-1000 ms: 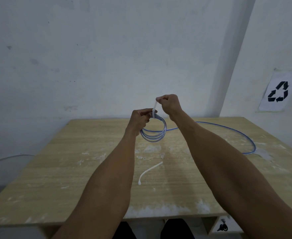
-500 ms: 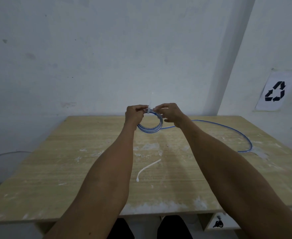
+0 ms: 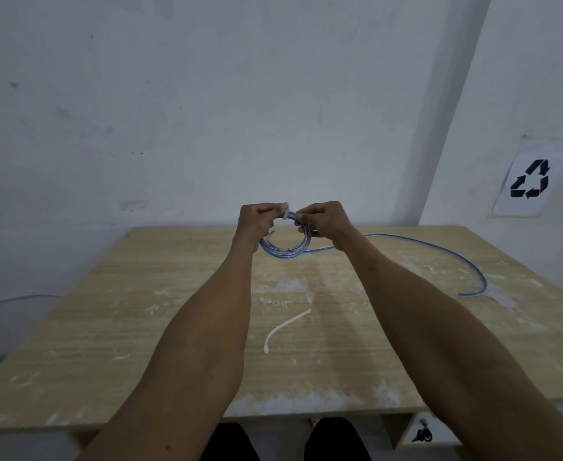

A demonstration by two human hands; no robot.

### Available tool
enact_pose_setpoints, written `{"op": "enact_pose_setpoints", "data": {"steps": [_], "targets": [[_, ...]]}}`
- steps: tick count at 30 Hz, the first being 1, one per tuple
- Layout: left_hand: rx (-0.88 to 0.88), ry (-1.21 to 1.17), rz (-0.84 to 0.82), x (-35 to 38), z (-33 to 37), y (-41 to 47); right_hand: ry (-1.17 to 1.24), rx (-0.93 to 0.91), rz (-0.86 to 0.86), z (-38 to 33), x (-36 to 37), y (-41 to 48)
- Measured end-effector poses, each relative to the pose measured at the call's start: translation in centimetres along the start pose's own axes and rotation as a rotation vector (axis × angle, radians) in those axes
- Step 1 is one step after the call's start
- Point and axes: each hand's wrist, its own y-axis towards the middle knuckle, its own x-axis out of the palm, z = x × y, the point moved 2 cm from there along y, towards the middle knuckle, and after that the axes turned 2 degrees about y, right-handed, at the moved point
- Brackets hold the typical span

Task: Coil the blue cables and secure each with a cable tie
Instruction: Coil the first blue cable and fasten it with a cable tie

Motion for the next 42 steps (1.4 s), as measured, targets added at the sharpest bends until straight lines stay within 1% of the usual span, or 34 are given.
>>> {"op": "enact_pose_setpoints", "data": {"steps": [4,7,10,14,17,20,25,29,31,32,34,36,38,42], "targets": [[-0.017,-0.037,0.002,0.1,0.0,-0.3,-0.047,0.019,-0.003,0.0,0.0,0.1],[-0.023,-0.076,-0.018,0.2,0.1,-0.6,-0.106,-0.017,0.058,0.1,0.0,0.6],[-0.018,-0.074,-0.047,0.4,0.2,-0.9,-0.024,-0.071,0.13,-0.6,0.0,0.8],[-0.006,-0.071,-0.114,0.7,0.0,-1.4,-0.031,-0.062,0.086,-2.1,0.6,1.3],[0.005,-0.068,-0.133,0.7,0.1,-1.7,-0.058,-0.062,0.054,-2.3,1.1,1.8],[0.001,-0.045,-0.149,0.4,0.0,-1.8,-0.052,-0.06,0.114,-2.6,1.3,1.9],[0.038,-0.134,-0.166,0.0,-0.9,-1.9,0.018,-0.07,0.205,-4.1,1.3,2.3],[0.074,-0.075,-0.133,-0.2,-0.7,-1.7,0.086,-0.037,0.274,-3.4,2.0,2.0],[0.09,-0.043,-0.064,-0.4,-0.7,-1.3,0.08,-0.059,0.241,-3.1,2.1,1.8],[0.096,-0.044,-0.016,-0.5,-0.9,-1.1,0.063,-0.047,0.195,-2.8,1.9,1.6],[0.09,-0.078,0.081,-0.9,-1.2,-0.5,-0.005,0.036,0.051,-2.2,1.5,0.8],[0.058,-0.12,0.125,-1.2,-1.2,-0.2,-0.03,0.132,-0.095,-1.3,1.1,-0.1],[0.042,-0.139,0.116,-1.3,-1.2,-0.1,0.031,0.135,-0.172,-0.6,0.9,-0.6],[0.049,-0.135,0.041,-1.0,-1.0,-0.7,0.148,0.065,-0.146,0.0,0.8,-0.4]]}}
